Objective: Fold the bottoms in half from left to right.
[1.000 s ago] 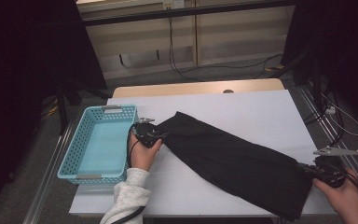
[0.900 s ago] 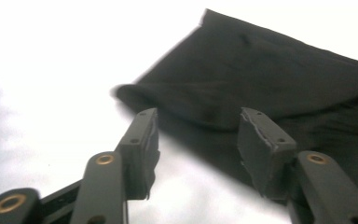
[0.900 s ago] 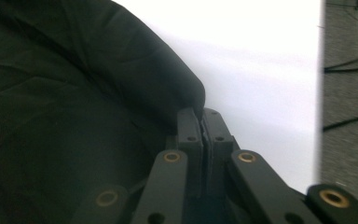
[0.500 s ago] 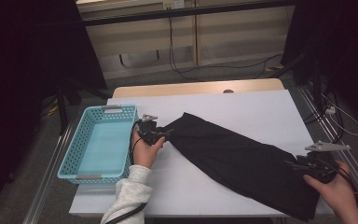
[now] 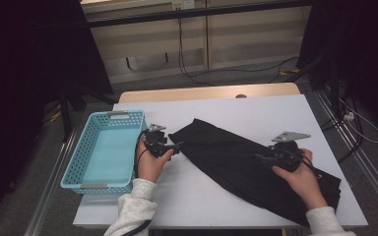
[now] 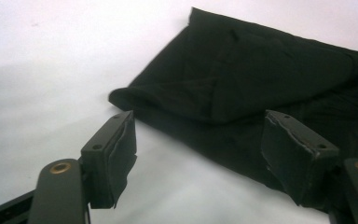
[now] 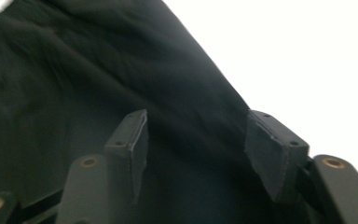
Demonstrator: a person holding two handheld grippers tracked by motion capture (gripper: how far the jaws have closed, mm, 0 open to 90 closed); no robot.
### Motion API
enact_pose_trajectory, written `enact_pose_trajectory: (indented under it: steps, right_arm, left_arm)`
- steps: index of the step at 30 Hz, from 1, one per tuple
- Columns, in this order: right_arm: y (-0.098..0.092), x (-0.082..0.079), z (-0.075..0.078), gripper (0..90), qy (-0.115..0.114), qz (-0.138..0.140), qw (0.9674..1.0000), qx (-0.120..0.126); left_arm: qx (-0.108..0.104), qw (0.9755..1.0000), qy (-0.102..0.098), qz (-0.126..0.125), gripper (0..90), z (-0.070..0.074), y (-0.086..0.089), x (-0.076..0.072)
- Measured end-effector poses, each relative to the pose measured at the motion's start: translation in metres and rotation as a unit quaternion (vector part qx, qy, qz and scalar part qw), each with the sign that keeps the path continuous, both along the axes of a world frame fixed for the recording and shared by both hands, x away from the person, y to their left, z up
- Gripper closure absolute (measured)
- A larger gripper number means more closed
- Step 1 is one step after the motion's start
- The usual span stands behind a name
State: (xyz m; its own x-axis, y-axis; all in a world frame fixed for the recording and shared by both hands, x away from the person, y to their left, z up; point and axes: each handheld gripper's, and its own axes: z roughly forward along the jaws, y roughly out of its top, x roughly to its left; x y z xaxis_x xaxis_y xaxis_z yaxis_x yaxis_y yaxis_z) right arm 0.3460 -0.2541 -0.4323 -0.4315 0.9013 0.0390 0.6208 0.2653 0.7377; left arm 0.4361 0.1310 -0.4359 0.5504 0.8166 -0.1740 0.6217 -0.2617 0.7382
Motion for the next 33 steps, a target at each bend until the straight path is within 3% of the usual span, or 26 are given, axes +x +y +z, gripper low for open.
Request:
enact_pose_trajectory:
  steps: [4,11,14,19,23,24,25,27,30,33]
  right_arm:
    - [0.029,0.026,0.003,42.6,-0.007,0.017,0.9998,-0.004]
    - [0.067,0.066,0.005,40.8,-0.015,0.015,0.9997,0.007]
    - [0.083,0.081,0.002,42.9,-0.007,0.018,0.9996,0.020]
    - [0.105,0.102,-0.004,44.3,0.005,0.022,0.9996,0.017]
    - [0.117,0.112,-0.017,45.8,0.024,0.019,0.9995,-0.010]
    - [0.117,0.113,-0.020,50.4,0.030,0.018,0.9993,-0.012]
    - [0.118,0.113,-0.022,60.9,0.035,0.026,0.9990,0.003]
    - [0.119,0.111,-0.022,78.5,0.033,0.037,0.9987,0.007]
    - [0.120,0.108,-0.015,84.8,0.017,0.055,0.9983,-0.004]
    - [0.115,0.106,-0.005,84.6,-0.012,0.044,0.9989,0.007]
  left_arm:
    - [0.011,0.9998,0.003,-0.017,24.3,-0.001,-0.002,-0.005]
    - [0.022,0.9989,0.019,-0.036,20.3,-0.007,-0.002,-0.014]
    - [0.023,0.9990,0.018,-0.032,20.2,-0.008,-0.002,-0.018]
    - [0.029,0.9989,0.017,-0.033,20.1,-0.008,0.001,-0.023]
    - [0.025,0.9990,0.018,-0.032,19.3,-0.010,0.000,-0.025]
    - [0.024,0.9990,0.016,-0.035,19.3,-0.012,0.000,-0.025]
    - [0.020,0.9990,0.019,-0.034,19.7,-0.012,0.000,-0.025]
    - [0.022,0.9991,0.017,-0.032,19.8,-0.013,0.001,-0.025]
    - [0.021,0.9992,0.014,-0.031,19.8,-0.012,0.000,-0.025]
    - [0.019,0.9993,0.011,-0.032,19.8,-0.012,-0.002,-0.024]
